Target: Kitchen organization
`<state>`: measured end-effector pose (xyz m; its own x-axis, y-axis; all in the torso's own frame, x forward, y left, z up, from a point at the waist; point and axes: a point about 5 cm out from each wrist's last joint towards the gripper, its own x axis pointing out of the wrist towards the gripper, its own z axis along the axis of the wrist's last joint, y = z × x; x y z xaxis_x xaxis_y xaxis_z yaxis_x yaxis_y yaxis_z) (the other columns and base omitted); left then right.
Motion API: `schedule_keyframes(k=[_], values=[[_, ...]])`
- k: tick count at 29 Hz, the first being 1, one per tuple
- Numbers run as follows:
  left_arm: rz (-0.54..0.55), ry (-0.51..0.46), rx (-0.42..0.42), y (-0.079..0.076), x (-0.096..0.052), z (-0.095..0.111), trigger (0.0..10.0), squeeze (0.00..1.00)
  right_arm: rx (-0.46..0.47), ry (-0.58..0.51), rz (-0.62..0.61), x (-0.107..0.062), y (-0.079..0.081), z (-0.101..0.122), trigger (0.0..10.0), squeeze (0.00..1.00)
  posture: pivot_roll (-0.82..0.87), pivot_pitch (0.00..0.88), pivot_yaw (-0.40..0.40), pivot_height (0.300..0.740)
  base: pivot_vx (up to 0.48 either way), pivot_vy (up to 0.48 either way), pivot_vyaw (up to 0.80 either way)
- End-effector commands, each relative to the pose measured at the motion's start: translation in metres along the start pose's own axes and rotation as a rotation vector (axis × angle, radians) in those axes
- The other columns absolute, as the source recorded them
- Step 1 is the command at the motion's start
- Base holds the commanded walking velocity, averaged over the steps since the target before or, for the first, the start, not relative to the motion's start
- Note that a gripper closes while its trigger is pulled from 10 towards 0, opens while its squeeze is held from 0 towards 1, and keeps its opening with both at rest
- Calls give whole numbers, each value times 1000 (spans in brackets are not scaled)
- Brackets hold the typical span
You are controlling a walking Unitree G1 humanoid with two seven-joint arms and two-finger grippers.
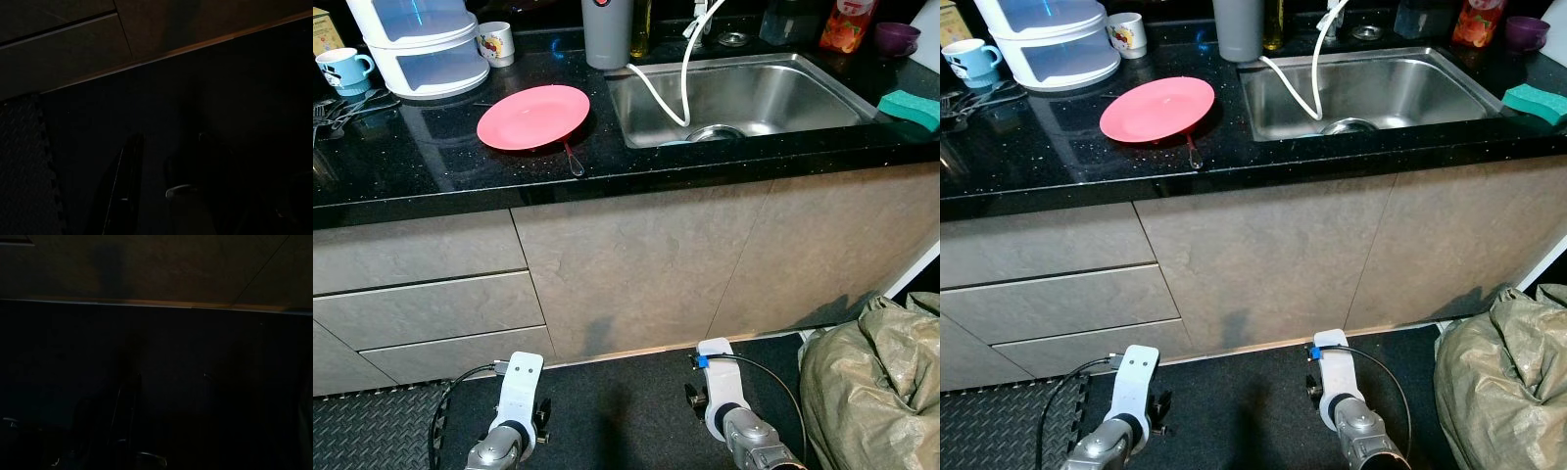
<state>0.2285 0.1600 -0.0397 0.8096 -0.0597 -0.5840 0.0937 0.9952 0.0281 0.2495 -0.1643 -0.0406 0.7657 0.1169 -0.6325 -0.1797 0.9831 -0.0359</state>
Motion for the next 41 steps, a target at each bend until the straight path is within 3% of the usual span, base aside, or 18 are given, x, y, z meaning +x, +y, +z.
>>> schedule_keyframes(k=[1,41], values=[[1,20,-10,0,-2,-7,10000,0,8,11,3,-1,1,-4,10000,0,4,99,19,740,0,0,0],[-14,-3,-26,0,1,1,10000,0,15,-2,-5,0,0,-1,10000,0,4,103,25,740,284,0,0]])
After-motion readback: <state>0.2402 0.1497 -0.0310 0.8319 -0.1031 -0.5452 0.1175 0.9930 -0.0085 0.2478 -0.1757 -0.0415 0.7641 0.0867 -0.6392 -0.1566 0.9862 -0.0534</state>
